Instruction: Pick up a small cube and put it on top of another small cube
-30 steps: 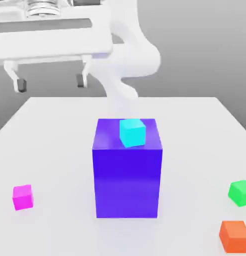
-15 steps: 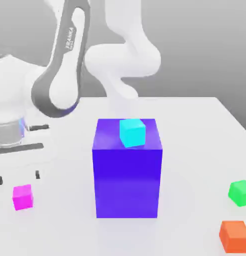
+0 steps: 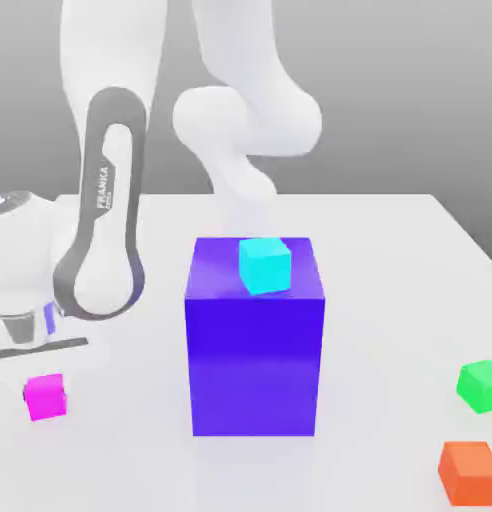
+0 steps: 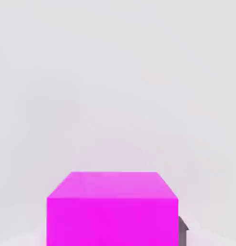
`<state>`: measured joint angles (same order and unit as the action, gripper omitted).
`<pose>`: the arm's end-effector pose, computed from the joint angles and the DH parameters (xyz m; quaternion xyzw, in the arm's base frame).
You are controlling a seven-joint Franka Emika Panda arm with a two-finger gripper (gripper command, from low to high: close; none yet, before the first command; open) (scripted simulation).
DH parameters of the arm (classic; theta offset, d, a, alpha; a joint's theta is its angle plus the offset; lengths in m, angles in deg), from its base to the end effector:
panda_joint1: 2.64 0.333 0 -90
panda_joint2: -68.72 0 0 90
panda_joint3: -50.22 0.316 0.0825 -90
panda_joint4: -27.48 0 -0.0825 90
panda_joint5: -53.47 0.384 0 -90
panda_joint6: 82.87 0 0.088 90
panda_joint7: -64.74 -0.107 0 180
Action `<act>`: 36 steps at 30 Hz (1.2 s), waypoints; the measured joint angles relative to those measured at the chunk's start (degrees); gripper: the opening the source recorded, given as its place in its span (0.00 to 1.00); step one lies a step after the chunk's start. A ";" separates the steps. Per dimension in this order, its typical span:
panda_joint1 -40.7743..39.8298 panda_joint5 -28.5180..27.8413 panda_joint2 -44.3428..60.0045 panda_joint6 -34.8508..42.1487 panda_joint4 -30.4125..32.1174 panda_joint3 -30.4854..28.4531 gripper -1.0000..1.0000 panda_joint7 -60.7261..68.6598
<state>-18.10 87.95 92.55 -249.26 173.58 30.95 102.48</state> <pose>0.3231 -0.2858 0.1263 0.9678 -0.2519 -0.0002 0.0000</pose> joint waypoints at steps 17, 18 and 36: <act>19.05 -18.32 -13.86 7.48 -4.05 -3.85 0.00 -11.74; 20.54 -18.97 -14.07 7.79 -4.20 -2.59 0.00 -11.78; 48.04 -30.04 -17.53 13.72 -6.12 20.89 0.00 -11.96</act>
<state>29.94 57.91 75.02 -235.54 167.46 51.84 90.52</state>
